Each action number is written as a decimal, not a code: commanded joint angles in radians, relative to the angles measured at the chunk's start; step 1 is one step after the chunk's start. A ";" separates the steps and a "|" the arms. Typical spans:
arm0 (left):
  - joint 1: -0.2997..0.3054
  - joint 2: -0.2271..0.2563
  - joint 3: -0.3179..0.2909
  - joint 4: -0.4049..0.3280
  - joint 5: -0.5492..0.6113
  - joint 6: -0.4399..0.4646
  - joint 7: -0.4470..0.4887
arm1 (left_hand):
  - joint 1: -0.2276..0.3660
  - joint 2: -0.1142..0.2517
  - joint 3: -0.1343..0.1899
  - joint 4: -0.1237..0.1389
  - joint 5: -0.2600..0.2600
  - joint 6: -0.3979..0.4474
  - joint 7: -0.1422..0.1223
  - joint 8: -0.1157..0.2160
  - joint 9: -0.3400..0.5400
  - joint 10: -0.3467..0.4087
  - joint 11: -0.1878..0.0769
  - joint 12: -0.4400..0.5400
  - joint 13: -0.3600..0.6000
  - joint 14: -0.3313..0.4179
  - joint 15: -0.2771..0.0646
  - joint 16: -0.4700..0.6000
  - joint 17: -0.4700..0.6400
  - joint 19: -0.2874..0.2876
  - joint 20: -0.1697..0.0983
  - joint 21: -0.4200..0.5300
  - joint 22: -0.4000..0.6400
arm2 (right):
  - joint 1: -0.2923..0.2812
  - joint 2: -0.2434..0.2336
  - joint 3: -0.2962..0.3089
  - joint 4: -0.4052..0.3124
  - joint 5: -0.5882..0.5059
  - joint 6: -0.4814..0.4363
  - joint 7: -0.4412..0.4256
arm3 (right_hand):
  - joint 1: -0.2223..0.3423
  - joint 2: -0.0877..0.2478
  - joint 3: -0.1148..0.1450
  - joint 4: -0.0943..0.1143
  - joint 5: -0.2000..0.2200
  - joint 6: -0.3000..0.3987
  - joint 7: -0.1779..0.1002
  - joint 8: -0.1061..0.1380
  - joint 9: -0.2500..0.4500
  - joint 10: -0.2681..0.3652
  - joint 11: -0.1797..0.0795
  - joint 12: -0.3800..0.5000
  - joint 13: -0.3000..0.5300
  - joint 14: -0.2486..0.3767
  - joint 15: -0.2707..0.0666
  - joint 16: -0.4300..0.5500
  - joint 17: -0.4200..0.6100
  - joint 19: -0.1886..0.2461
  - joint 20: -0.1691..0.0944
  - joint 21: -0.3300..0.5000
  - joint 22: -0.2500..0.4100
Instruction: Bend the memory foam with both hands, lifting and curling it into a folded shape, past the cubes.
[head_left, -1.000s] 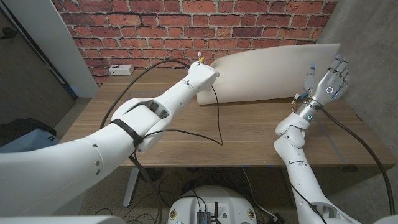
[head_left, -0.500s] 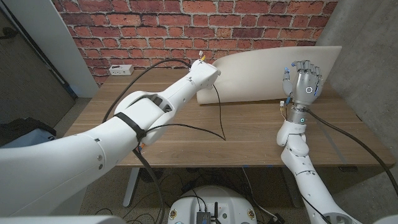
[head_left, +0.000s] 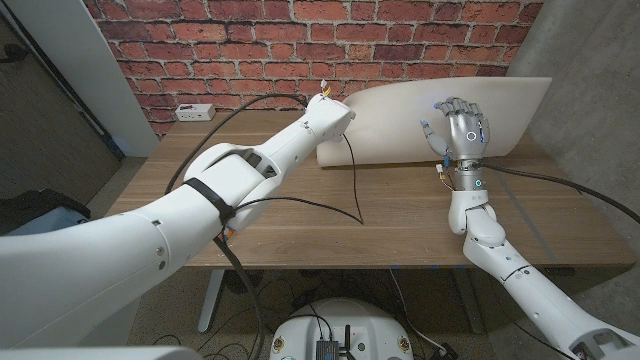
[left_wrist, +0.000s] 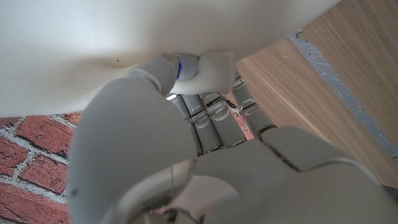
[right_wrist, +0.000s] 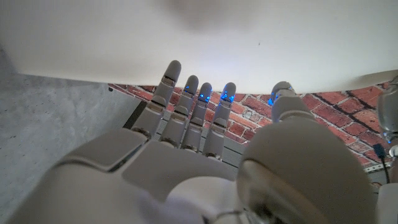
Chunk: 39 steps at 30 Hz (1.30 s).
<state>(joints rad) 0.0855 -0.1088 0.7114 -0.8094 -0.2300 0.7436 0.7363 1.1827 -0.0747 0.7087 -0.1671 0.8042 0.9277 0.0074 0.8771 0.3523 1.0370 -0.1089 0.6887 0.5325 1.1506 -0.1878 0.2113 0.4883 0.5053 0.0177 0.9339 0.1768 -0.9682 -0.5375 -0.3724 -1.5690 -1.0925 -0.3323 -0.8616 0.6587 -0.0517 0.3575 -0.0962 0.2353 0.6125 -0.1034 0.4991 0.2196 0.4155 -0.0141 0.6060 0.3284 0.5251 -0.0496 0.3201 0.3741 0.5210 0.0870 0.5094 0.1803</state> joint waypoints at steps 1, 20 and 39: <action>0.000 0.003 -0.005 -0.004 -0.008 -0.014 0.003 | 0.001 0.006 0.006 0.002 0.007 -0.003 0.007 0.005 0.002 0.017 -0.016 0.014 0.194 0.009 -0.003 0.006 0.003 -0.001 0.000 0.006 0.002 | 0.096 -0.184 -0.212 -0.057 0.113 -0.110 0.298 | -0.013 -0.007 0.000 -0.002 0.014 -0.021 -0.004 -0.020 -0.009 -0.021 -0.002 -0.028 -0.014 -0.029 -0.074 -0.021 -0.013 -0.022 0.015 -0.016 -0.001; 0.052 0.075 0.015 -0.154 0.003 0.021 -0.029 | -0.004 0.023 -0.004 0.009 -0.002 -0.032 -0.005 0.005 0.008 -0.005 -0.020 0.010 0.192 -0.012 -0.002 -0.002 0.012 -0.023 0.005 0.007 0.003 | 0.243 -0.168 -0.346 0.012 0.202 -0.151 0.377 | -0.108 0.097 0.010 0.064 0.035 -0.086 -0.044 -0.101 -0.031 -0.069 -0.034 -0.130 -0.082 -0.090 -0.075 -0.058 -0.047 -0.063 0.004 -0.069 -0.003; 0.182 0.179 0.056 -0.428 0.109 -0.021 0.004 | -0.058 0.114 -0.119 0.039 -0.139 -0.151 0.019 -0.081 -0.054 -0.104 0.007 -0.049 0.089 -0.081 0.030 -0.015 -0.004 -0.107 0.038 0.018 0.009 | 0.359 -0.098 -0.458 0.108 0.209 -0.249 0.462 | -0.138 0.092 -0.011 0.069 0.020 -0.145 -0.045 -0.149 -0.032 -0.096 -0.038 -0.174 -0.105 -0.114 -0.072 -0.069 -0.061 -0.076 0.007 -0.090 -0.003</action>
<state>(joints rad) 0.1953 0.0159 0.7580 -1.0893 -0.1698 0.7487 0.7204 1.1535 0.0219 0.6407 -0.1667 0.6842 0.8043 0.0222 0.8145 0.3050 0.9514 -0.1106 0.6499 0.6413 1.0840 -0.1640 0.1970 0.4809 0.4116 0.0539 0.9477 0.1842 -0.6738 -0.6738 -0.7689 -1.5156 -0.8944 -0.5301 -0.4437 0.5302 0.0381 0.3528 -0.0284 0.2586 0.4709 -0.1485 0.3545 0.1851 0.3210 -0.0519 0.4360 0.2228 0.4138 -0.0449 0.2514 0.3107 0.4463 0.0894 0.4212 0.1757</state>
